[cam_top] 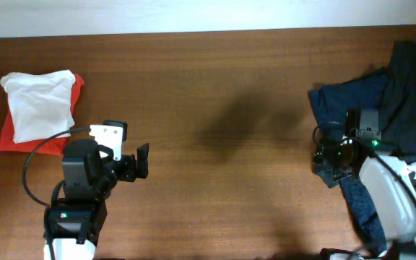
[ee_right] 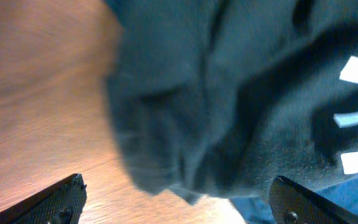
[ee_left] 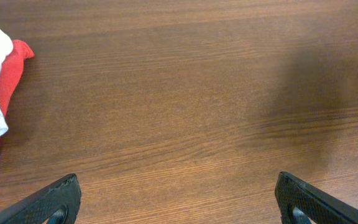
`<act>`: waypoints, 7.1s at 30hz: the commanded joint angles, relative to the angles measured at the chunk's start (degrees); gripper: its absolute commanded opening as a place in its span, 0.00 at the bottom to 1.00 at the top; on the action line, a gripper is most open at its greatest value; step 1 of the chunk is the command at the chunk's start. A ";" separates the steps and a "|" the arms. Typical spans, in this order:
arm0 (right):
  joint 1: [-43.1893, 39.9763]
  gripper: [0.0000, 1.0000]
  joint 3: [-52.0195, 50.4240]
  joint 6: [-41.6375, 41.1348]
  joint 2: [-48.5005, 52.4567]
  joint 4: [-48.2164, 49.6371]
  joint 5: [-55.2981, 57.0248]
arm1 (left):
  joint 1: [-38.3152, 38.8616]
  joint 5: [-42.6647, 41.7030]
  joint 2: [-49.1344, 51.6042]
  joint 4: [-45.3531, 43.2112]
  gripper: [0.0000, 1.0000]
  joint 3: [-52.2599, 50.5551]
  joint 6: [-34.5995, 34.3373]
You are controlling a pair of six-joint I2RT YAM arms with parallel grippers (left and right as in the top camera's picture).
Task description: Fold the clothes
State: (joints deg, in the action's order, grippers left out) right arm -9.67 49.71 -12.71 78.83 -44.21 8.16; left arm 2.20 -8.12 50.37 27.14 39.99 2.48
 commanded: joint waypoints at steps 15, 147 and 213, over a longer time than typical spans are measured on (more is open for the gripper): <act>7.96 0.04 21.24 15.80 -0.96 -13.86 -28.55 | 0.00 -0.20 0.44 -0.04 0.99 1.22 -0.33; 7.28 0.04 90.68 4.94 10.97 -44.26 -9.77 | -28.72 -13.57 40.76 48.33 0.00 93.29 -10.10; 9.62 0.04 22.21 -7.06 19.04 -1.20 -4.94 | -25.42 -13.11 37.81 12.70 0.00 24.50 -17.92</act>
State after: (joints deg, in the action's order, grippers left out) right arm -0.16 71.00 -19.49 98.98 -46.59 2.07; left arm -23.27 -21.19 88.86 41.87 65.36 -13.78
